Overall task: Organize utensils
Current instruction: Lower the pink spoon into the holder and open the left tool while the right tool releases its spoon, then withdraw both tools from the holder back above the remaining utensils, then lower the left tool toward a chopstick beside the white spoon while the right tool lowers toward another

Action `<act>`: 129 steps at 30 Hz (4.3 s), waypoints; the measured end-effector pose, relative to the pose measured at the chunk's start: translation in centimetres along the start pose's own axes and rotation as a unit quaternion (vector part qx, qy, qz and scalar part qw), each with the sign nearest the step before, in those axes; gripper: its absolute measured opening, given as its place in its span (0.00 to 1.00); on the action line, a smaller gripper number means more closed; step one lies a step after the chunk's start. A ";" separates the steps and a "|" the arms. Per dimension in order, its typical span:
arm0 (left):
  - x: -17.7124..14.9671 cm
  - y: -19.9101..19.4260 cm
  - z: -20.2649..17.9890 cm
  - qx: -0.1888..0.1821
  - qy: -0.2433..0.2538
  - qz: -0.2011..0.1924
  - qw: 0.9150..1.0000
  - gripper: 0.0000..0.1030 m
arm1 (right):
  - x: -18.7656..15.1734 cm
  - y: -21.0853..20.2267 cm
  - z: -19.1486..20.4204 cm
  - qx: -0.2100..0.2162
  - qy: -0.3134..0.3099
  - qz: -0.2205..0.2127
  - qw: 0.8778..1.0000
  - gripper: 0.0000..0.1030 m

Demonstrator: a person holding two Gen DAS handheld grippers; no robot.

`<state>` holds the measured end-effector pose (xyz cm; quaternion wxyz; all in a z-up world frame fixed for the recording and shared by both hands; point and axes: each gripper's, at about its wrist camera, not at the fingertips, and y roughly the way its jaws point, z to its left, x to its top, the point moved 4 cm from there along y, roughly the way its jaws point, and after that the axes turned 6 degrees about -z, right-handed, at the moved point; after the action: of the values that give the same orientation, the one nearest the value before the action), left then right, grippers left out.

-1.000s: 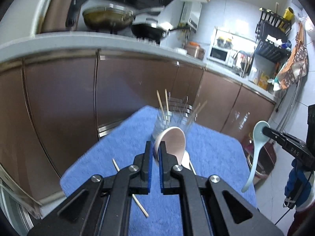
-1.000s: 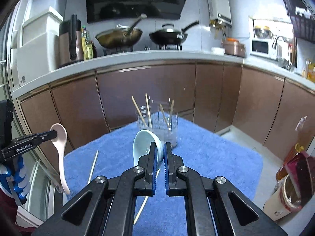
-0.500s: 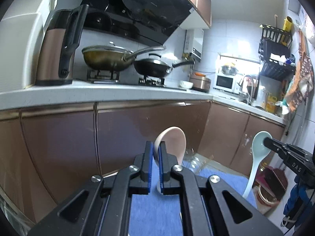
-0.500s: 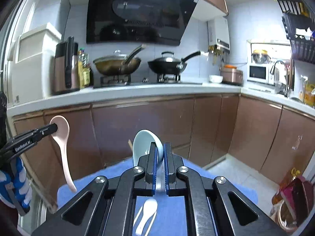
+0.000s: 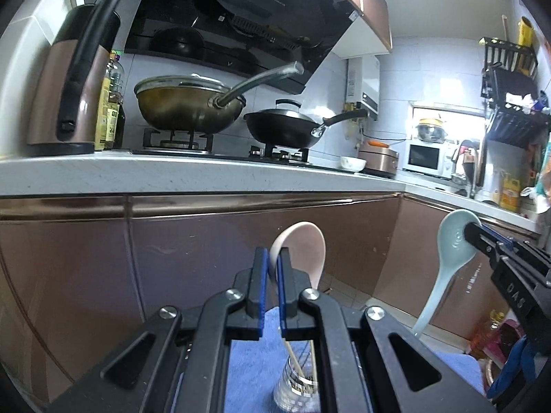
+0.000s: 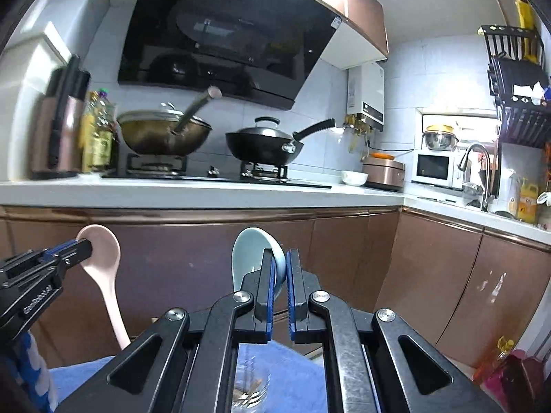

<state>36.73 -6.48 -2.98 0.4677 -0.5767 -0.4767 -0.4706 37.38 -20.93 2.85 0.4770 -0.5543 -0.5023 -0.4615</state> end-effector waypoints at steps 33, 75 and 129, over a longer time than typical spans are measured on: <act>-9.7 5.1 -3.5 0.039 0.058 -0.034 0.997 0.32 | -10.6 5.5 -1.3 0.023 0.039 0.047 0.998 0.30; 2.8 -22.7 7.8 0.036 -0.026 -0.073 0.996 0.76 | -1.1 -25.0 -6.4 -0.037 0.076 -0.044 0.995 0.56; -16.0 -14.4 3.7 -0.079 -0.034 0.312 0.946 0.75 | -12.7 -20.9 -7.3 -0.003 0.137 0.122 0.983 0.56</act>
<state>21.19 -3.04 -17.89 0.5271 -0.7476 -0.2499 -0.3174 15.42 -28.81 -7.55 0.5924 -0.5447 -0.3594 -0.4724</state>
